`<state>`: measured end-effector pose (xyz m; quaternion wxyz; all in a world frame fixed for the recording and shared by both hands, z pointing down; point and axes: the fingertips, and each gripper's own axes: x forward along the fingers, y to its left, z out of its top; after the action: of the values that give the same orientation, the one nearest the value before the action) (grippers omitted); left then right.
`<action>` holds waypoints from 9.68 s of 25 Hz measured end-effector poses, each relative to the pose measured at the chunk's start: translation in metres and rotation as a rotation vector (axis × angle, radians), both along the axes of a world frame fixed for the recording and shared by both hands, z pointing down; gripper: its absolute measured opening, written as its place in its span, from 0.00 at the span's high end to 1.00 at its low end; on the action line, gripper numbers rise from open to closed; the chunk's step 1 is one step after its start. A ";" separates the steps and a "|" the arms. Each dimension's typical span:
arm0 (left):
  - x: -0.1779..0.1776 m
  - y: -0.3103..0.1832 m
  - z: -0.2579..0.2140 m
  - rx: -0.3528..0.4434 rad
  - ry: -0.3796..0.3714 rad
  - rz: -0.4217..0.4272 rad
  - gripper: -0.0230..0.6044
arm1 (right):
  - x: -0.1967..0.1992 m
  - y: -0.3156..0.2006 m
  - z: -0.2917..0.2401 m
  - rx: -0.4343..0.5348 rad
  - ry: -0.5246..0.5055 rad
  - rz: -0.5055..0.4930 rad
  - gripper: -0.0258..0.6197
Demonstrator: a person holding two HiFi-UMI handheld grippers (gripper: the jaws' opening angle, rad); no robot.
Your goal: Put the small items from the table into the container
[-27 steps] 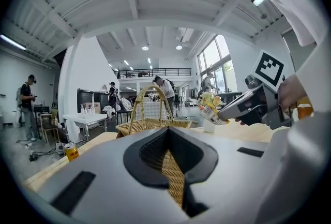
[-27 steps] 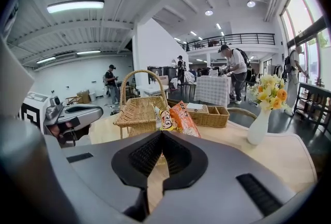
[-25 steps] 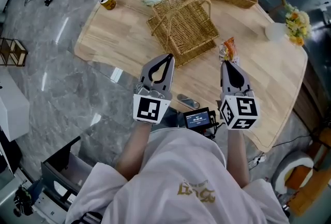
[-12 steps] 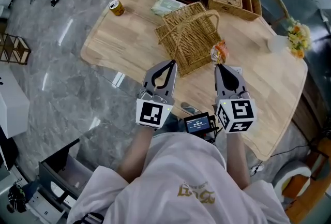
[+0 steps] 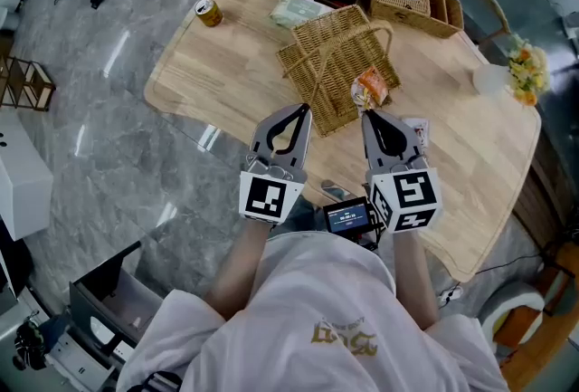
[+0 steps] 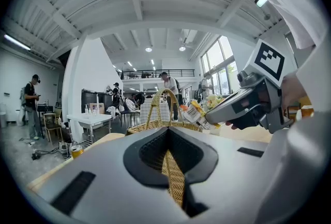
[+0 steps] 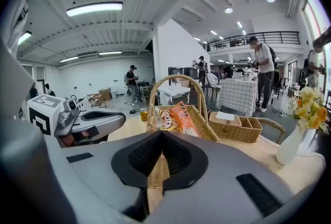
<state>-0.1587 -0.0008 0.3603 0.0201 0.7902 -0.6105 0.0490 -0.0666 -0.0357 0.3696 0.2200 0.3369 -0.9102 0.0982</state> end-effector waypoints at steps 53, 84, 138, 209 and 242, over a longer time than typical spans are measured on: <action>0.081 -0.008 -0.048 0.086 -0.026 0.155 0.97 | 0.110 0.008 -0.064 0.228 -0.171 0.211 0.93; 0.153 -0.017 -0.089 0.175 -0.036 0.247 0.97 | 0.208 0.012 -0.076 0.325 -0.165 0.329 0.93; 0.234 -0.060 0.126 -0.172 -0.100 0.430 0.97 | 0.283 0.004 0.172 -0.235 0.057 0.428 0.92; 0.240 -0.061 0.161 -0.247 -0.097 0.422 0.97 | 0.281 0.003 0.218 -0.298 0.202 0.395 0.77; 0.179 -0.044 0.062 -0.067 -0.083 0.342 0.97 | 0.217 0.000 0.113 -0.134 0.085 0.353 0.77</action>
<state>0.0200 -0.0448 0.4228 0.0128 0.8788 -0.4654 0.1045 0.1508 -0.0354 0.4826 0.2594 0.4797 -0.8183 0.1816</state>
